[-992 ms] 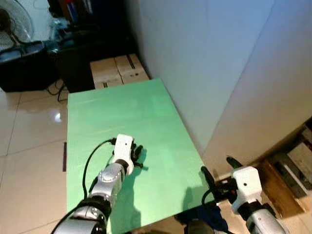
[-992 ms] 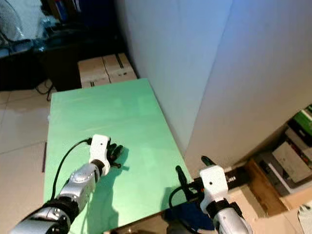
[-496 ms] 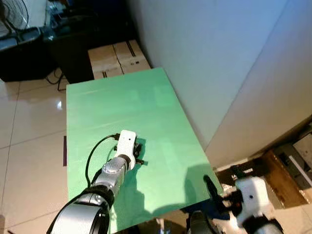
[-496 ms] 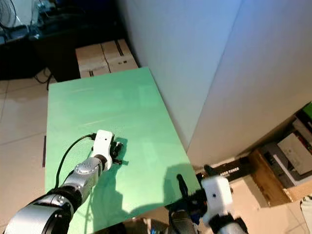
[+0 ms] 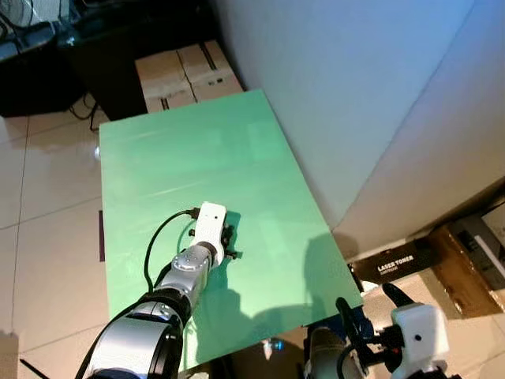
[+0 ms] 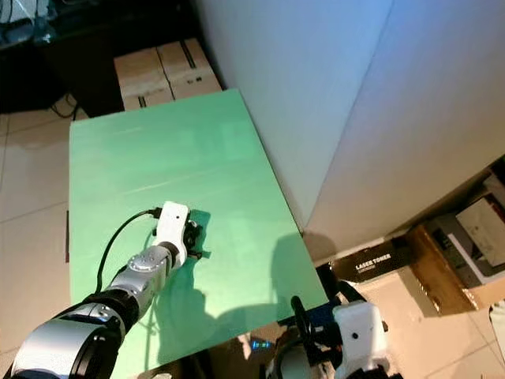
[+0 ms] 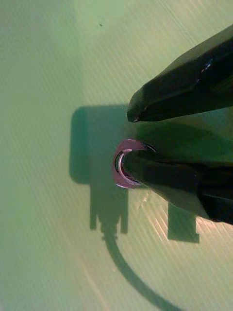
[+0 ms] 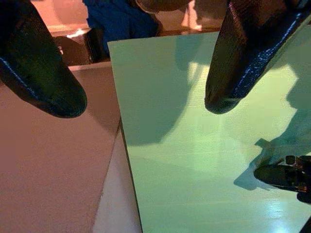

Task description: Hang keys on a hook

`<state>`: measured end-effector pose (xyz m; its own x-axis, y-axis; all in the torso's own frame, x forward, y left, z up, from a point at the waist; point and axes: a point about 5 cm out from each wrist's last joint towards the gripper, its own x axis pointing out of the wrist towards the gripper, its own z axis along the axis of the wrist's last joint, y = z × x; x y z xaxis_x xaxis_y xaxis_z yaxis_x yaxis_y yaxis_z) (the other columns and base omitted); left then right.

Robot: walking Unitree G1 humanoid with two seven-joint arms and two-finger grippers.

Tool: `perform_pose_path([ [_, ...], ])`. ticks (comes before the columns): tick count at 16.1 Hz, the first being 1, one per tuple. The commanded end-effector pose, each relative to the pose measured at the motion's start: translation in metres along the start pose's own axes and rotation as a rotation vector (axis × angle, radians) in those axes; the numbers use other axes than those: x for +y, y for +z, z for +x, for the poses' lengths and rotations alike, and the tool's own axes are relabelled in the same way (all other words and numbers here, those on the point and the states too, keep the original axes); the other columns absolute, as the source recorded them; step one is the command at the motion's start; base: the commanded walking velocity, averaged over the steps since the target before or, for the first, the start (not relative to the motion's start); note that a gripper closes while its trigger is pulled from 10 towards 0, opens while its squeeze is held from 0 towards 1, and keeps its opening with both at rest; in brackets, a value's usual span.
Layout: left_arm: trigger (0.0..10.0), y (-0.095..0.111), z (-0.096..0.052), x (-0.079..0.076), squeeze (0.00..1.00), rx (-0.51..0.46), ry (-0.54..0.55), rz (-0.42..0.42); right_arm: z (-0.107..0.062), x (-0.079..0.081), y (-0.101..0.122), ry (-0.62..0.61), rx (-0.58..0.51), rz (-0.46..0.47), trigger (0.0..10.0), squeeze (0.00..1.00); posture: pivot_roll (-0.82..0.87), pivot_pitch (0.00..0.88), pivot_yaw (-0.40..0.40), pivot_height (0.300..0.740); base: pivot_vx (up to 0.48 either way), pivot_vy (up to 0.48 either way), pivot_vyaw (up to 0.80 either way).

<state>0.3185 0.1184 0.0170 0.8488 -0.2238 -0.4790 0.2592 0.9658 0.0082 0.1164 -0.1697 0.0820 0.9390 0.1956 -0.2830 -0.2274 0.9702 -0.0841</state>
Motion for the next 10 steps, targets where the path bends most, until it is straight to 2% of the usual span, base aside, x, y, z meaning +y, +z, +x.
perform_pose_path([
  [1, 10.0, -0.007, -0.001, 0.004, 0.0, 0.044, 0.024, 0.018, -0.007, 0.001, -0.001, -0.005, 0.027, 0.004, 10.0, 0.0, -0.46, 0.284, 0.113, 0.74, 0.0, 0.0, 0.0],
  [5, 10.0, -0.01, -0.003, 0.012, 0.0, 0.069, 0.062, 0.033, -0.013, 0.004, -0.002, -0.008, 0.039, 0.007, 10.0, 0.0, -0.47, 0.282, 0.123, 0.74, 0.0, 0.0, 0.0],
  [6, 4.0, -0.011, -0.003, 0.012, 0.0, 0.074, 0.061, 0.032, -0.013, 0.004, -0.002, -0.009, 0.041, 0.008, 10.0, 0.0, -0.47, 0.282, 0.124, 0.74, 0.0, 0.0, 0.0],
  [7, 0.0, -0.014, -0.004, 0.014, 0.0, 0.075, 0.056, 0.01, -0.014, 0.005, -0.003, -0.01, 0.044, 0.009, 10.0, 0.0, -0.48, 0.276, 0.13, 0.74, 0.0, 0.0, 0.0],
  [10, 0.0, -0.019, -0.007, 0.017, 0.0, 0.075, 0.054, -0.002, -0.013, 0.006, -0.005, -0.013, 0.048, 0.011, 10.0, 0.0, -0.46, 0.27, 0.135, 0.74, 0.0, 0.0, 0.0],
])
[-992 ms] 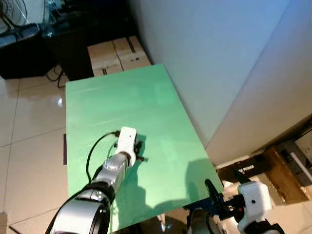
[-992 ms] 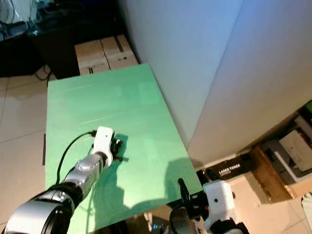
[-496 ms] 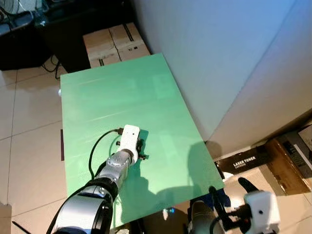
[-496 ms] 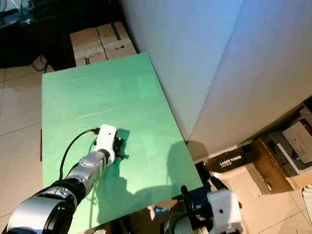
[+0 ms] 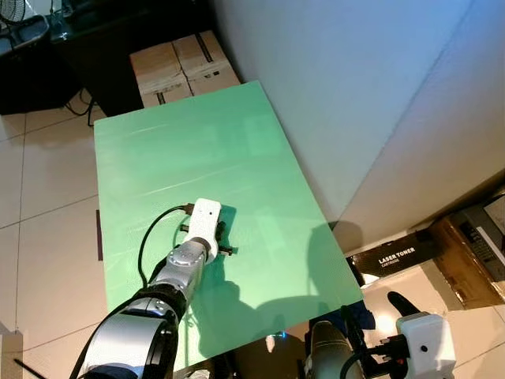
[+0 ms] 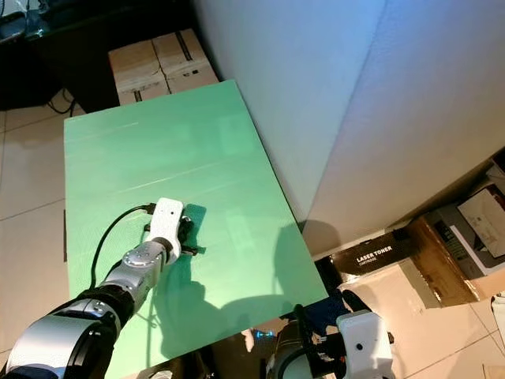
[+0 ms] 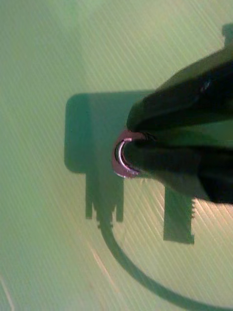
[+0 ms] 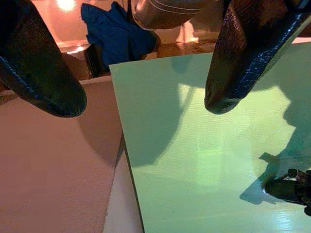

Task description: Hang keys on a hook

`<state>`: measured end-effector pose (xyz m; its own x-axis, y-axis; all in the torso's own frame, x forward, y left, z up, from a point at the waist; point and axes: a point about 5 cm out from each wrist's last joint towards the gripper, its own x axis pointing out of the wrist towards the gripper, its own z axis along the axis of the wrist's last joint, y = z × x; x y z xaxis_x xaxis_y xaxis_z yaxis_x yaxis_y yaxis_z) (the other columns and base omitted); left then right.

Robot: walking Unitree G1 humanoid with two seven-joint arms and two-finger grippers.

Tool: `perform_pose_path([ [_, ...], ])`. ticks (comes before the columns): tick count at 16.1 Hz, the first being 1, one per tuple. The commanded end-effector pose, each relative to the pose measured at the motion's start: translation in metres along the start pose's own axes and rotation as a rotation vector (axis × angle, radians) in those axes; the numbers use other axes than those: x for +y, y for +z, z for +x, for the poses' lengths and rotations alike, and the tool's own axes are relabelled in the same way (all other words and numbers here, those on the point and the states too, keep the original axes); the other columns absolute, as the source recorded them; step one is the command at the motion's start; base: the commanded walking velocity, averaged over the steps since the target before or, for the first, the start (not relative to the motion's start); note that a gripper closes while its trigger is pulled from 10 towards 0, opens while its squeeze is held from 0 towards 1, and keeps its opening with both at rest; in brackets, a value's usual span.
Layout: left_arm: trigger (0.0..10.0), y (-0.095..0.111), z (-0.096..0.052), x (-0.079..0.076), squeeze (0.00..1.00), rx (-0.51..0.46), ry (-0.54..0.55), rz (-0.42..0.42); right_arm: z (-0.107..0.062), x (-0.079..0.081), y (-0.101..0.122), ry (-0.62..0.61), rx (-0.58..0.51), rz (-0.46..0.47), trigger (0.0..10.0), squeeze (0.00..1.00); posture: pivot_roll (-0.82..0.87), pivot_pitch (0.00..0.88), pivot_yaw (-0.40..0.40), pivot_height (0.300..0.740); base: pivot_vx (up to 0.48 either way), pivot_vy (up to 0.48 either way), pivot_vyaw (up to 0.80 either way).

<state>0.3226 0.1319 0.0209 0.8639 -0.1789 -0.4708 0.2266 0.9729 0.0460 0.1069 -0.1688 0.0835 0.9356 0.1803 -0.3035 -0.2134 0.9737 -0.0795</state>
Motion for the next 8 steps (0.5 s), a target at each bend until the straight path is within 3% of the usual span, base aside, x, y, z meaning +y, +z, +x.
perform_pose_path([
  [1, 0.0, -0.025, -0.007, 0.004, 0.0, 0.083, 0.005, -0.02, -0.002, 0.002, -0.005, 0.0, 0.027, 0.003, 10.0, 0.0, -0.45, 0.267, 0.134, 0.74, 0.0, 0.0, 0.0],
  [6, 0.0, -0.029, -0.008, 0.007, 0.0, 0.091, 0.013, -0.03, 0.001, 0.002, -0.004, 0.014, 0.028, -0.002, 10.0, 0.0, -0.45, 0.28, 0.125, 0.74, 0.0, 0.0, 0.0],
  [8, 0.0, -0.018, -0.006, 0.012, 0.0, 0.047, 0.017, -0.06, 0.002, 0.002, -0.005, 0.015, 0.031, -0.004, 10.0, 0.0, -0.45, 0.278, 0.132, 0.74, 0.0, 0.0, 0.0],
])
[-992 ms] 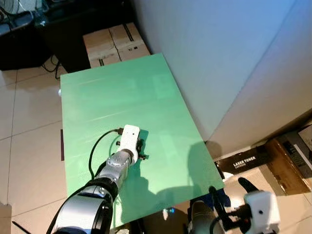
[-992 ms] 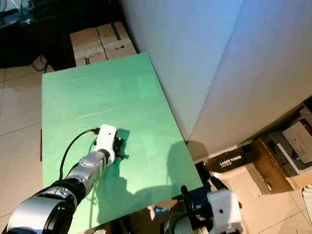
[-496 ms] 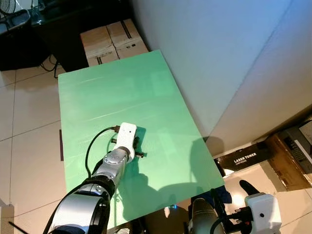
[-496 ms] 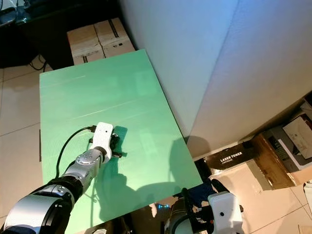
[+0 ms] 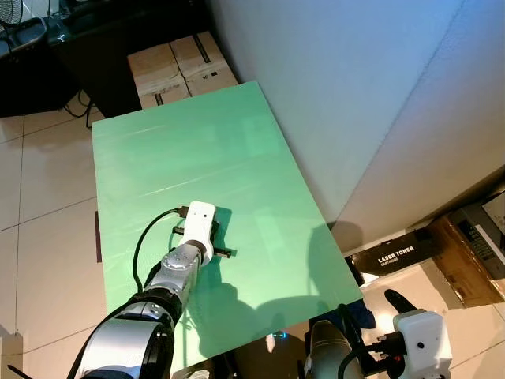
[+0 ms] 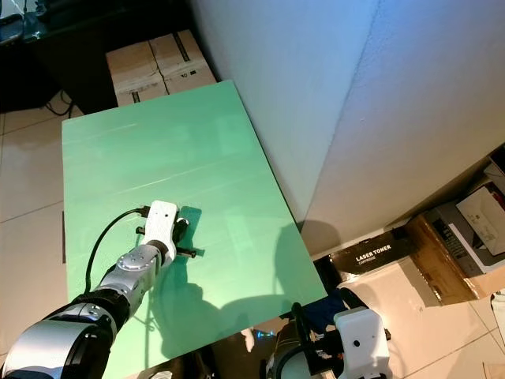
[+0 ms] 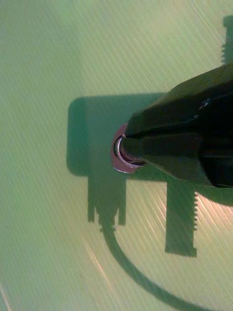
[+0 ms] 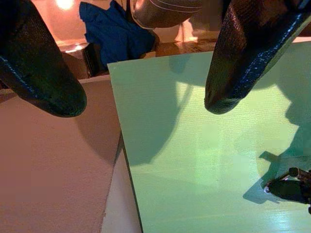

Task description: Hang keys on a hook

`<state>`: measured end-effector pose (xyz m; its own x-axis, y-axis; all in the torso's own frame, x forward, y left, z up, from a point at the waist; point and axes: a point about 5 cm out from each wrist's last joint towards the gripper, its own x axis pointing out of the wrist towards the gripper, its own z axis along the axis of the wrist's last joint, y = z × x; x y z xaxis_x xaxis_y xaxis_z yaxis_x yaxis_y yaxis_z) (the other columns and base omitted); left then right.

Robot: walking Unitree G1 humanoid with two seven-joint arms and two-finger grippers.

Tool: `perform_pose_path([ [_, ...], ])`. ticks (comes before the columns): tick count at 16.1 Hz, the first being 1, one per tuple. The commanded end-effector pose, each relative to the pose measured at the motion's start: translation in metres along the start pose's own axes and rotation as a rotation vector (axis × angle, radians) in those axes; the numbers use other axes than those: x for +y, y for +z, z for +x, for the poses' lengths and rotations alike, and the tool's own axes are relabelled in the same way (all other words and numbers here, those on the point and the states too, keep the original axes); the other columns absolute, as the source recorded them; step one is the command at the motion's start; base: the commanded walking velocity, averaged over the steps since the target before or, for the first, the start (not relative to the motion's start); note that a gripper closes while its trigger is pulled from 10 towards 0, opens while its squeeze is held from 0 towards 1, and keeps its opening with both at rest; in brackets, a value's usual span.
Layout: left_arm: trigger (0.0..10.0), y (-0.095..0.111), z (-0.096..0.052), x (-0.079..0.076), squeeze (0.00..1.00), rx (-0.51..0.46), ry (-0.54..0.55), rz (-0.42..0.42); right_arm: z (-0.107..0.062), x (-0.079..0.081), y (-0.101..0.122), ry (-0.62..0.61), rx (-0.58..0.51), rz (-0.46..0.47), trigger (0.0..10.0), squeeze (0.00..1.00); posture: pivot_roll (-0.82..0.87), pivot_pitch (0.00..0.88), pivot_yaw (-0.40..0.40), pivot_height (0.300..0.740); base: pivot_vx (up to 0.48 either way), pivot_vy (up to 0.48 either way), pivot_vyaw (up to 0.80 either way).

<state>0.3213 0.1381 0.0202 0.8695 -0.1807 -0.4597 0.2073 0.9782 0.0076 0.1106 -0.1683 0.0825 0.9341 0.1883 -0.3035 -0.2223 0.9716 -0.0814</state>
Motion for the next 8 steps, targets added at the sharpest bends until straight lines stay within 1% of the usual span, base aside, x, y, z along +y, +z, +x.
perform_pose_path([
  [1, 0.0, -0.006, -0.003, 0.01, 0.0, 0.023, 0.018, -0.036, -0.001, 0.003, -0.005, 0.004, 0.029, 0.001, 10.0, 0.0, -0.45, 0.275, 0.139, 0.74, 0.0, 0.0, 0.0],
  [3, 0.0, 0.023, -0.001, 0.027, 0.0, -0.098, 0.04, -0.089, 0.002, 0.002, -0.006, -0.007, 0.022, 0.005, 10.0, 0.0, -0.44, 0.268, 0.152, 0.74, 0.0, 0.0, 0.0],
  [4, 0.0, 0.037, -0.001, 0.035, 0.0, -0.156, 0.04, -0.092, 0.004, 0.002, -0.006, -0.012, 0.019, 0.008, 10.0, 0.0, -0.43, 0.261, 0.161, 0.74, 0.0, 0.0, 0.0],
  [5, 0.0, 0.044, -0.003, 0.041, 0.0, -0.187, 0.043, -0.094, 0.007, 0.003, -0.006, -0.011, 0.018, 0.011, 10.0, 0.0, -0.42, 0.257, 0.165, 0.74, 0.0, 0.0, 0.0],
  [8, 0.0, 0.046, -0.004, 0.044, 0.0, -0.203, 0.026, -0.115, 0.011, 0.003, -0.009, -0.006, 0.017, 0.014, 10.0, 0.0, -0.41, 0.25, 0.166, 0.74, 0.0, 0.0, 0.0],
])
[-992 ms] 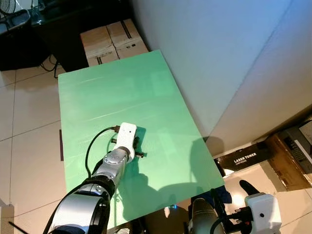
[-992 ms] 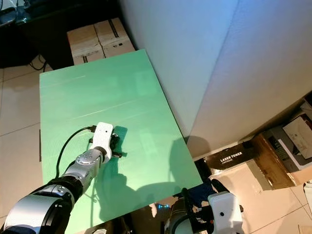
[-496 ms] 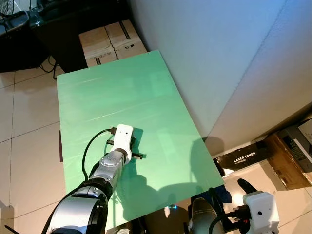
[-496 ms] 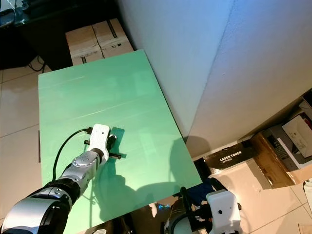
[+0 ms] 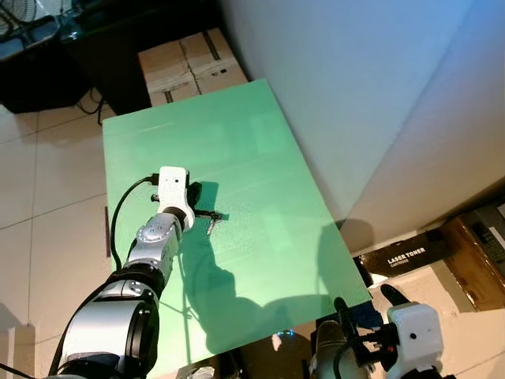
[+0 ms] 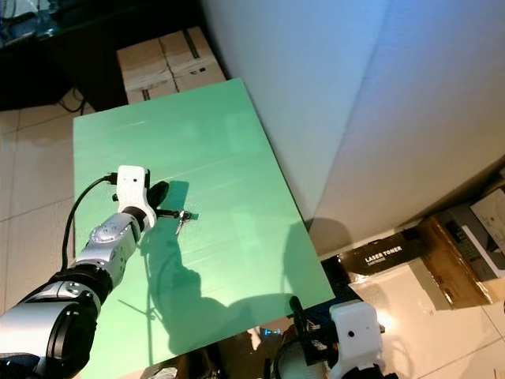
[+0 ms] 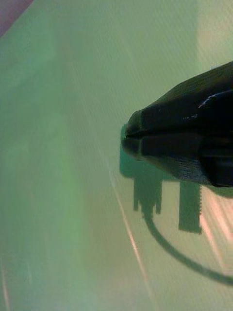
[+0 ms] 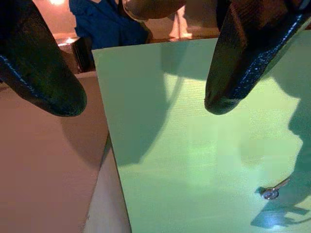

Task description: Hang keys on a hook

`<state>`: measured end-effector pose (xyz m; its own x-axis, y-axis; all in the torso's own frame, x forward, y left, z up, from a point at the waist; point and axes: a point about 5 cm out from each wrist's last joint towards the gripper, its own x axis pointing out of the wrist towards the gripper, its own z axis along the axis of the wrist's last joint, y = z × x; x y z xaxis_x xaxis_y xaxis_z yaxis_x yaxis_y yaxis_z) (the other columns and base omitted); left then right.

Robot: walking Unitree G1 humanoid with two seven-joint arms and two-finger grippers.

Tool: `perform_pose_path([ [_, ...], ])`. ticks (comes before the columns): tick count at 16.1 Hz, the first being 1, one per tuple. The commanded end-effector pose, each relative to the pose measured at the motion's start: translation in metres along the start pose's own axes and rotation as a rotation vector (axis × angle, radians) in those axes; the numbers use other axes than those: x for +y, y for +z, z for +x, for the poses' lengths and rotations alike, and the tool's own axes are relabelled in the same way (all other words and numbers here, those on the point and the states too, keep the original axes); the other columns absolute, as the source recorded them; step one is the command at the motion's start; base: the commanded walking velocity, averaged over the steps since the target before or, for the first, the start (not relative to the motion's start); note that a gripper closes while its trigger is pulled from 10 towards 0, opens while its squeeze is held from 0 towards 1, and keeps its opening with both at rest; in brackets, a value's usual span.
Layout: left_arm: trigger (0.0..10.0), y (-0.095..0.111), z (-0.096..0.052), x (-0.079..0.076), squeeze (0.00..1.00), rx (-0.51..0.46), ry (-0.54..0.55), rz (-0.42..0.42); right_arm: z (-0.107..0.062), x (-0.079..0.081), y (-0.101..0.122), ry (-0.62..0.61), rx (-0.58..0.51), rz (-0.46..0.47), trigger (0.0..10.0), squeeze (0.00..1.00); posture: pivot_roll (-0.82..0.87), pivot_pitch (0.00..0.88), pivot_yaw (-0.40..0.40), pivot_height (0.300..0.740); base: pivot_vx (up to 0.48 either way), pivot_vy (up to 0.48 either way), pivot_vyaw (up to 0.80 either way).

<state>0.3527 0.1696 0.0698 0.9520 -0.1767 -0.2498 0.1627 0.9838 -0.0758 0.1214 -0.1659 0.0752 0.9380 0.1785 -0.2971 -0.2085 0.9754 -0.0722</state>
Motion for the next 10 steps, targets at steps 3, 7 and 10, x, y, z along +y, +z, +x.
perform_pose_path([
  [3, 10.0, -0.017, -0.005, -0.002, 0.0, 0.075, -0.021, 0.058, 0.002, 0.001, -0.01, 0.008, 0.024, 0.001, 10.0, 0.0, -0.4, 0.244, 0.164, 0.74, 0.0, 0.0, 0.0],
  [7, 10.0, -0.027, -0.003, -0.017, 1.0, 0.123, -0.038, 0.087, 0.005, 0.001, -0.013, 0.013, 0.025, 0.0, 10.0, 0.0, -0.41, 0.233, 0.165, 0.74, 0.0, 0.0, 0.0],
  [10, 10.0, -0.035, -0.003, -0.032, 1.0, 0.16, -0.075, 0.115, 0.003, 0.003, -0.015, 0.008, 0.02, 0.001, 10.0, 0.0, -0.42, 0.231, 0.169, 0.74, 0.0, 0.0, 0.0],
])
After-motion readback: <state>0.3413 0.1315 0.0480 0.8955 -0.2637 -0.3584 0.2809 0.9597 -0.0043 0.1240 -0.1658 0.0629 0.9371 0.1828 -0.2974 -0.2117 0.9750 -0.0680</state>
